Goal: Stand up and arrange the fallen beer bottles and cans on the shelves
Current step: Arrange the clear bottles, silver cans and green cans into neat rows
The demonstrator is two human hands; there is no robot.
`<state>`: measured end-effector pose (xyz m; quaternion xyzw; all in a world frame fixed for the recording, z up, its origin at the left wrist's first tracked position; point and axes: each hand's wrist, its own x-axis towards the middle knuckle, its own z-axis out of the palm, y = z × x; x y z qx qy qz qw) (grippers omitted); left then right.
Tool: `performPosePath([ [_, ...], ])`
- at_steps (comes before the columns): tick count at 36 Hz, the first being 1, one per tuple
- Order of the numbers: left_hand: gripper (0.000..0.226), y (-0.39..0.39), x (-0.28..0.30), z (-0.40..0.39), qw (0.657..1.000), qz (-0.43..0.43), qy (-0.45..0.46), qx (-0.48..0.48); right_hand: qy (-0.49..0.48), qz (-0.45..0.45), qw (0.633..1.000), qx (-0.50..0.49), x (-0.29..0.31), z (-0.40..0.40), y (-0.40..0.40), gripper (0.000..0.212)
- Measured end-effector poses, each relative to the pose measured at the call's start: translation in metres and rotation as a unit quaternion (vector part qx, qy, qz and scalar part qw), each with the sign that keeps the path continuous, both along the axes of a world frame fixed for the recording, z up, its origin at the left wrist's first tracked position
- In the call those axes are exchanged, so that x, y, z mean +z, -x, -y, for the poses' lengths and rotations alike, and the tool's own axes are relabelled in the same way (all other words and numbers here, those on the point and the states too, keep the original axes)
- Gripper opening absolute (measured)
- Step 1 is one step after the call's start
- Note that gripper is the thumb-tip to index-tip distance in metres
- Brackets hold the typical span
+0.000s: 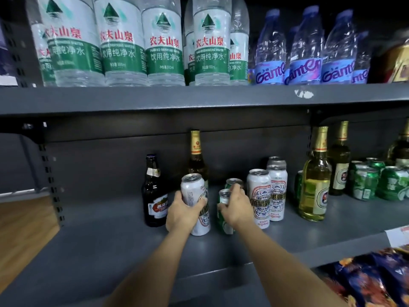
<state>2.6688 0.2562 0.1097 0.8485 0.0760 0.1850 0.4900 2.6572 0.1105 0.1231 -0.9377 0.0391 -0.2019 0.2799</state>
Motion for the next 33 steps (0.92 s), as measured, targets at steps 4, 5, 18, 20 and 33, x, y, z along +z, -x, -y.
performPosePath([
  [4, 0.055, -0.003, -0.001, 0.002, 0.999, -0.004, -0.032, -0.023, 0.090, 0.032, 0.995, -0.031, -0.007, -0.009, 0.000, 0.055],
  [5, 0.058, -0.004, -0.003, 0.002, 0.999, 0.002, -0.036, -0.035, 0.109, 0.054, 0.991, -0.047, -0.008, -0.012, 0.000, 0.054],
  [18, 0.049, 0.005, -0.002, -0.067, 0.966, 0.193, 0.012, 0.171, 0.025, 0.366, 0.924, 0.103, 0.045, -0.120, 0.020, 0.035],
  [20, 0.053, 0.001, -0.004, -0.082, 0.970, 0.162, 0.016, 0.181, -0.010, 0.307, 0.942, 0.136, 0.040, -0.145, 0.020, 0.033],
  [33, 0.105, -0.041, -0.039, -0.129, 0.993, -0.073, 0.075, -0.054, -0.165, -0.054, 0.980, 0.102, 0.000, -0.189, -0.051, 0.089],
])
